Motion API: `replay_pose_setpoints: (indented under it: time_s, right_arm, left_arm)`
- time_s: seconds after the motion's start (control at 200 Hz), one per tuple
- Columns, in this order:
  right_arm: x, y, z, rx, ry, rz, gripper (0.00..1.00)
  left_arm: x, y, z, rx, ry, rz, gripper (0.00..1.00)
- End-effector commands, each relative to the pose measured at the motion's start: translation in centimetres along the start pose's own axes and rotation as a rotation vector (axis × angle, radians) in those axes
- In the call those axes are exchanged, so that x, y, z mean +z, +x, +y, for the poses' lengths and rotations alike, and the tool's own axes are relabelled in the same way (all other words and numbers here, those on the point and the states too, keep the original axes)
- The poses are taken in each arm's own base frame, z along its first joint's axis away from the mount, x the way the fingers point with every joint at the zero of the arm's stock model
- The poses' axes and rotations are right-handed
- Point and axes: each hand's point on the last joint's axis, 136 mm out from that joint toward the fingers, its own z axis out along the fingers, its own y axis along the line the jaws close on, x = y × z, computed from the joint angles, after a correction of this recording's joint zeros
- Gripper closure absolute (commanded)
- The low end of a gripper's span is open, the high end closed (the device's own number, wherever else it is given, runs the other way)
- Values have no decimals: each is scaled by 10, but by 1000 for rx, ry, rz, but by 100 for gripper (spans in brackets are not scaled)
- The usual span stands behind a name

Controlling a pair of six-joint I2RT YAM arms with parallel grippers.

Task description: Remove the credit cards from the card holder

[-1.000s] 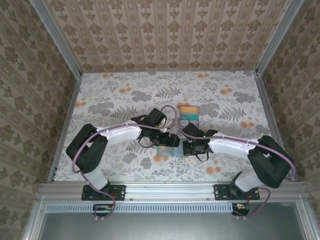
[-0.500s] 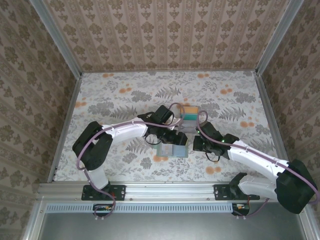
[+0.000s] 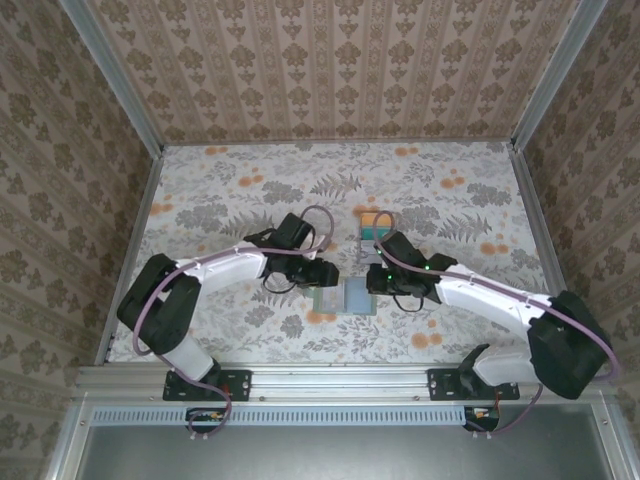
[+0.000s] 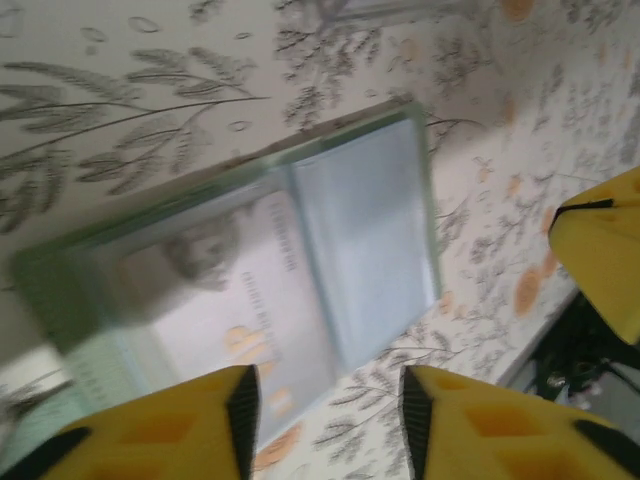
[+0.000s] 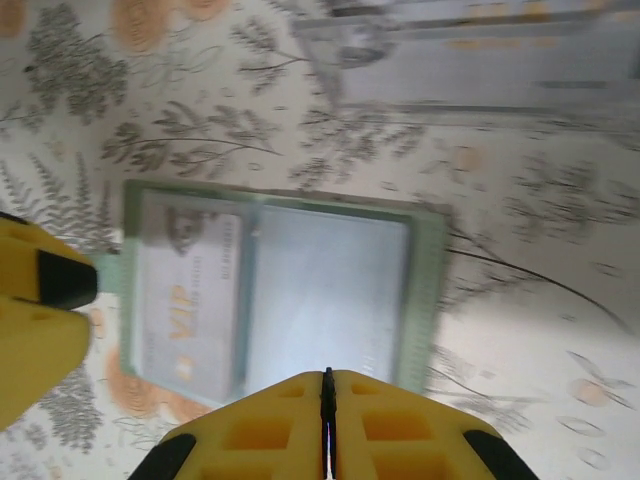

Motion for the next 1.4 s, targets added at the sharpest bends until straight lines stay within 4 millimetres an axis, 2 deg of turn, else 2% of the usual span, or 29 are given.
replay_pose_setpoints:
  time_s: [0.0,0.06,0.205,0.55,0.85,1.155,1.395]
  right_arm:
    - [13,0,37,8,-151,54,87]
    - [22,2,42,26,-171,79,87]
    - [34,7,49,52,-202,126,86]
    - [54,18,47,86,-190,196,85]
    - [61,24,38,101,-155,224,84]
    - [67,29,35,106,-146,246,84]
    - [69,30,34,106,-143,248,83]
  left_arm:
    - [1,7,12,-21,-33,6,75]
    - [3,9,15,-27,-42,13,86]
    - [9,12,24,-39,-63,30,89]
    - [18,20,40,-55,-100,68,92]
    - [20,26,47,-67,-121,80,94]
    - [14,27,43,-61,-119,72,94]
    - [20,32,46,-68,-117,92,94]
